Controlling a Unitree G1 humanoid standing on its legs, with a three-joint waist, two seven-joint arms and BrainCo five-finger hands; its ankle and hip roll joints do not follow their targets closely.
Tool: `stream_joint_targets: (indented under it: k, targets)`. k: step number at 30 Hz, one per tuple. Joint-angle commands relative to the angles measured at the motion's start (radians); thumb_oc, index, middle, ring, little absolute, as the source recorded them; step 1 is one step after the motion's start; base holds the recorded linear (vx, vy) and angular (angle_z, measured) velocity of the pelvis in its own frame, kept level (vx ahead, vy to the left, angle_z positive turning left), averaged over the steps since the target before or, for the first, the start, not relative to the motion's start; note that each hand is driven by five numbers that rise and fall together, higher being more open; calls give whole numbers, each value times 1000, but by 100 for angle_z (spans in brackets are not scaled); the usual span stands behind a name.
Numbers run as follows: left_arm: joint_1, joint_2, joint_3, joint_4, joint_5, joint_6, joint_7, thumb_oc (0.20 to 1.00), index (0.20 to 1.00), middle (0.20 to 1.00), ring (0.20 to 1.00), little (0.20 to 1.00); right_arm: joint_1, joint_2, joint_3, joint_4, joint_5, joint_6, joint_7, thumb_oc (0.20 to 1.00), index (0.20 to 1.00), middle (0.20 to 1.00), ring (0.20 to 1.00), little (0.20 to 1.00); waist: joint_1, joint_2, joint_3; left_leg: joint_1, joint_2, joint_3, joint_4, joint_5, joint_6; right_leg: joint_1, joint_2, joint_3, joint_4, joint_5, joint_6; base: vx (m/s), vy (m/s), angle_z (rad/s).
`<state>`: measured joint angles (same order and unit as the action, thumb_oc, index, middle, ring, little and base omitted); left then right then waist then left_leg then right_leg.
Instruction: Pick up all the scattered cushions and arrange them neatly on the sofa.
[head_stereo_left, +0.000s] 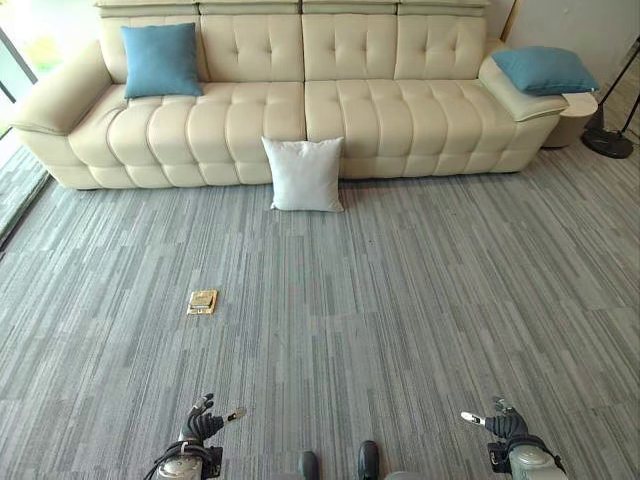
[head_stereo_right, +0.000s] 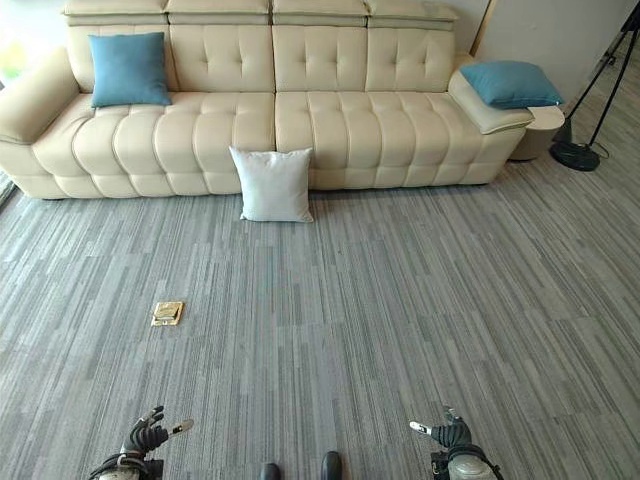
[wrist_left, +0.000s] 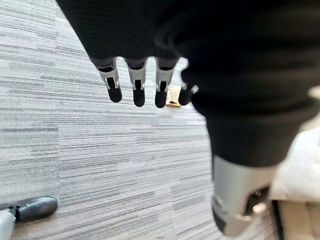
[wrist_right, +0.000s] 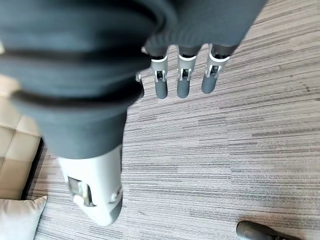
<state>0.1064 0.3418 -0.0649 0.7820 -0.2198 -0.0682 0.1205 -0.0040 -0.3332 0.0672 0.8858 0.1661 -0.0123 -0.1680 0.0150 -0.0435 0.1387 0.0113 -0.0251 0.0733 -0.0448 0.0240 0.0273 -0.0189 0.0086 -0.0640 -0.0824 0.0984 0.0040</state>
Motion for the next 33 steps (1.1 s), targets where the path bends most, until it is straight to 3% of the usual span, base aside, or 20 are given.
stream_joint_targets:
  k: [1,7,9,12,16,18,22,24,25,26,28,29,33]
  targets:
    - [-13,50,30,-18,-35,-28,22,1000,1000,1000,1000,1000,-50,1,21,-27,38,-18,-27,1000,1000,1000,1000,1000,18,-51,-23,-73,-35,-34,160,-158,-11,11,-88,30,84,-106,137,1,83,-9]
    - [2,69,58,-61,-49,-30,29,1000,1000,1000,1000,1000,-62,16,40,-80,39,-16,-22,1000,1000,1000,1000,1000,42,-59,5,-89,-46,-51,214,-196,11,-64,-113,31,240,-109,172,38,109,-15]
    - [1,69,53,-60,-42,-30,30,1000,1000,1000,1000,1000,-56,16,46,-113,30,-19,-20,1000,1000,1000,1000,1000,37,-52,15,-76,-47,-64,213,-208,13,-98,-112,27,287,-111,165,88,82,-3]
    - [1,66,41,-64,-25,-31,28,1000,1000,1000,1000,1000,-59,4,61,-135,19,-24,-19,1000,1000,1000,1000,1000,27,-44,31,-33,-56,-76,200,-221,18,-142,-110,-8,251,-90,147,142,33,7]
    - [-8,60,32,-57,-27,-31,31,1000,1000,1000,1000,1000,-64,-10,84,-155,-8,-19,-20,1000,1000,1000,1000,1000,6,-40,53,16,-64,-102,186,-238,17,-206,-98,-31,192,-58,152,163,-16,8]
    - [-21,49,27,-46,-26,-37,37,1000,1000,1000,1000,1000,-59,-28,95,-180,-36,-18,-24,1000,1000,1000,1000,1000,-9,-34,69,59,-70,-132,174,-251,6,-251,-99,-71,148,-36,162,262,-64,30]
    - [-18,46,12,-65,-10,-40,33,1000,1000,1000,1000,1000,-37,-39,98,-203,-51,-23,-18,1000,1000,1000,1000,1000,-24,-28,67,109,-69,-169,150,-268,-11,-265,-109,-80,143,-12,156,273,-130,34]
    - [-14,38,6,-57,-10,-38,31,1000,1000,1000,1000,1000,-33,-37,92,-194,-48,-27,-16,1000,1000,1000,1000,1000,-29,-19,49,126,-42,-179,153,-252,-36,-259,-106,-91,166,-8,139,355,-245,76]
    - [-12,32,-3,-59,-11,-36,27,1000,1000,1000,1000,1000,-22,-36,80,-200,-40,-33,-15,1000,1000,1000,1000,1000,-37,-4,40,117,-1,-178,180,-206,-76,-243,-106,-118,171,-21,126,342,-298,75]
    - [-15,30,-10,-61,-11,-35,26,1000,1000,1000,1000,1000,-21,-37,79,-199,-35,-38,-15,1000,1000,1000,1000,1000,-43,3,37,106,20,-172,197,-172,-95,-234,-101,-128,167,-28,116,292,-280,68]
    - [-25,26,-20,-60,-10,-34,14,1000,1000,1000,1000,1000,-17,-45,74,-195,-21,-44,-15,1000,1000,1000,1000,1000,-54,14,30,61,72,-125,282,-85,-116,-193,-80,-143,146,-63,89,247,-235,39]
    - [-32,23,-24,-55,-13,-33,14,1000,1000,1000,1000,1000,-18,-47,74,-190,-17,-40,-16,1000,1000,1000,1000,1000,-53,13,34,35,83,-100,306,-73,-110,-176,-78,-142,139,-77,82,237,-200,6]
    - [-57,17,-40,-30,-8,-30,13,1000,1000,1000,1000,1000,-35,-57,75,-163,-11,-37,-23,1000,1000,1000,1000,1000,-36,-6,51,-95,55,-39,278,-141,-76,-127,-88,-125,126,-117,79,170,-77,-3]
